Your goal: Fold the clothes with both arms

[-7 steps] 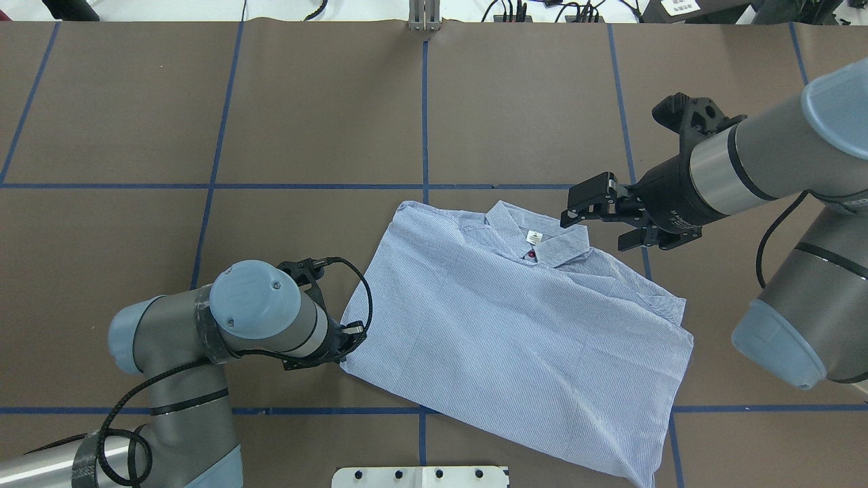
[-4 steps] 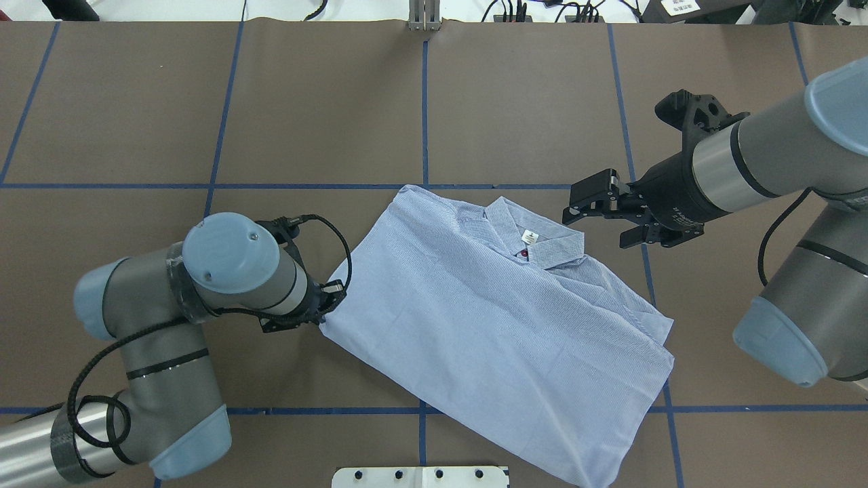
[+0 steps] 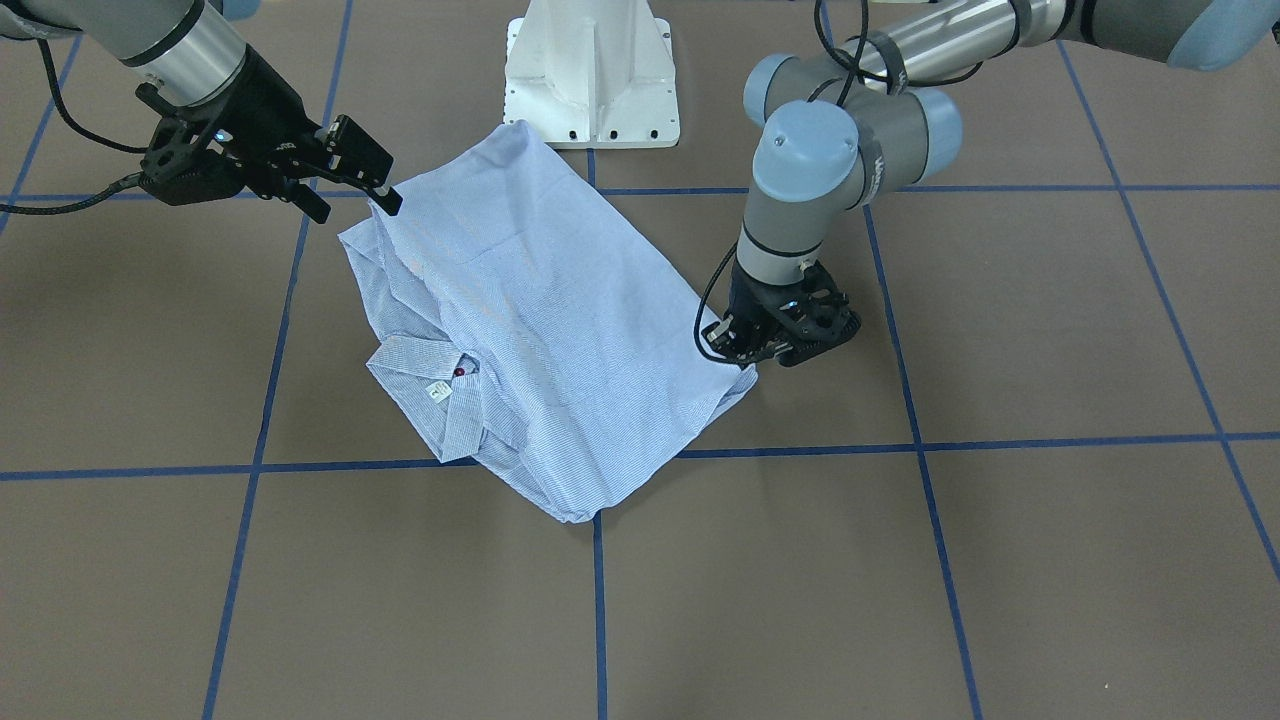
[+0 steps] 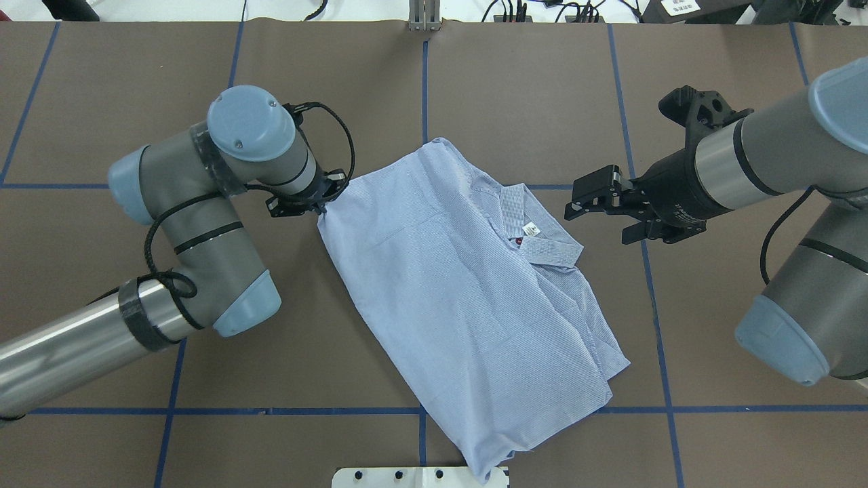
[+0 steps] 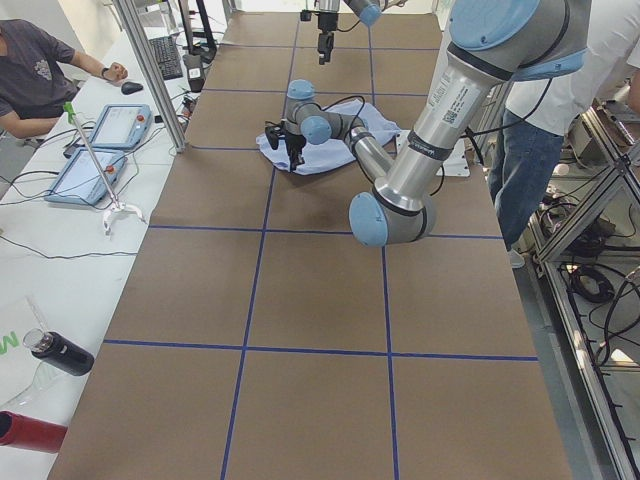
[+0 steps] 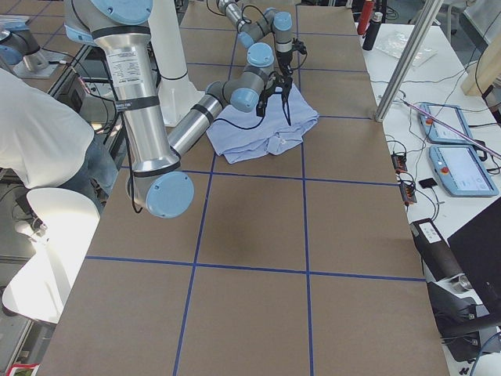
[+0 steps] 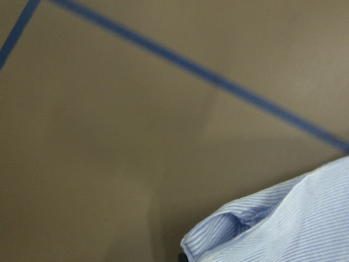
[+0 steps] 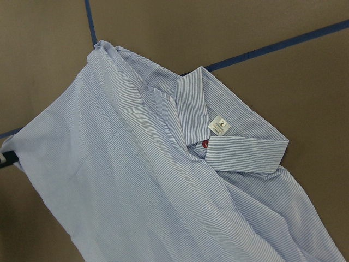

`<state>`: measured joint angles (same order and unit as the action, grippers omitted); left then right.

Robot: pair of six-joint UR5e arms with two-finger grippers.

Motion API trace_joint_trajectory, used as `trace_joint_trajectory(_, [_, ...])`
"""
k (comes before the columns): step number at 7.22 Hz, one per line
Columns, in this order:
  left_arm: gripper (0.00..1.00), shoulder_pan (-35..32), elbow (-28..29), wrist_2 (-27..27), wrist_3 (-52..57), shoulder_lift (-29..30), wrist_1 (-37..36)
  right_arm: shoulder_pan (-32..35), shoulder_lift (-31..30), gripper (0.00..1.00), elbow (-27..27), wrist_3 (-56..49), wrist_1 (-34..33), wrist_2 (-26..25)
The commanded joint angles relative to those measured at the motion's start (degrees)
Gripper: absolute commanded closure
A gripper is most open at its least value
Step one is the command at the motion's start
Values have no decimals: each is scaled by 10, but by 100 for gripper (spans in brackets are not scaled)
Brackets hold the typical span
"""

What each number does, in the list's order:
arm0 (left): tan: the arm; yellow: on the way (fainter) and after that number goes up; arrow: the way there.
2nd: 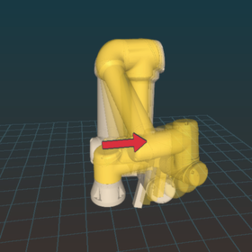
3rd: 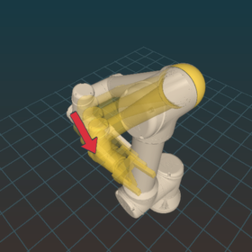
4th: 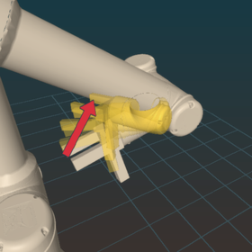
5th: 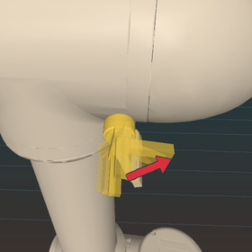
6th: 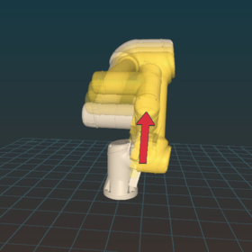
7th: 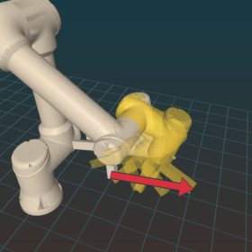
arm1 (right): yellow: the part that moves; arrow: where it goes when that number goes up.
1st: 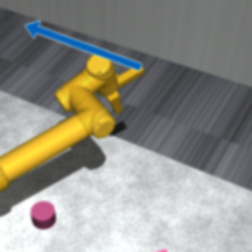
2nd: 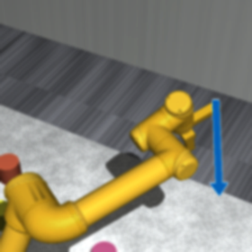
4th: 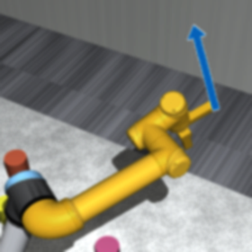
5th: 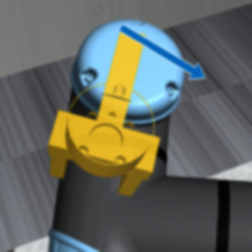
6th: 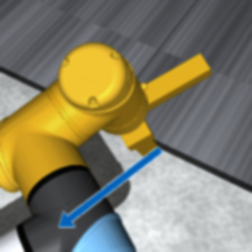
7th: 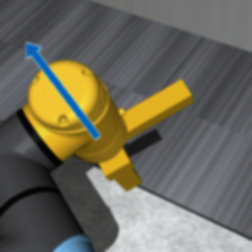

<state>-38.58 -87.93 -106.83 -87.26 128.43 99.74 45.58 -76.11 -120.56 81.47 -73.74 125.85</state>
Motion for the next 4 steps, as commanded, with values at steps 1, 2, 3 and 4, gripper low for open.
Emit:
trace_joint_trajectory(1, [100, -22, 113, 36, 34, 52, 121, 0, 0, 0, 0, 0, 0, -13])
trace_joint_trajectory(2, [100, -30, 194, 56, 44, 89, 187, 0, 0, 0, 0, 0, 0, -19])
trace_joint_trajectory(3, [100, -30, 247, 94, 64, 97, 267, -1, 0, 0, 1, 0, 0, -20])
trace_joint_trajectory(4, [100, -30, 267, 107, 67, 99, 307, -1, 0, 0, 1, 0, 1, -23])
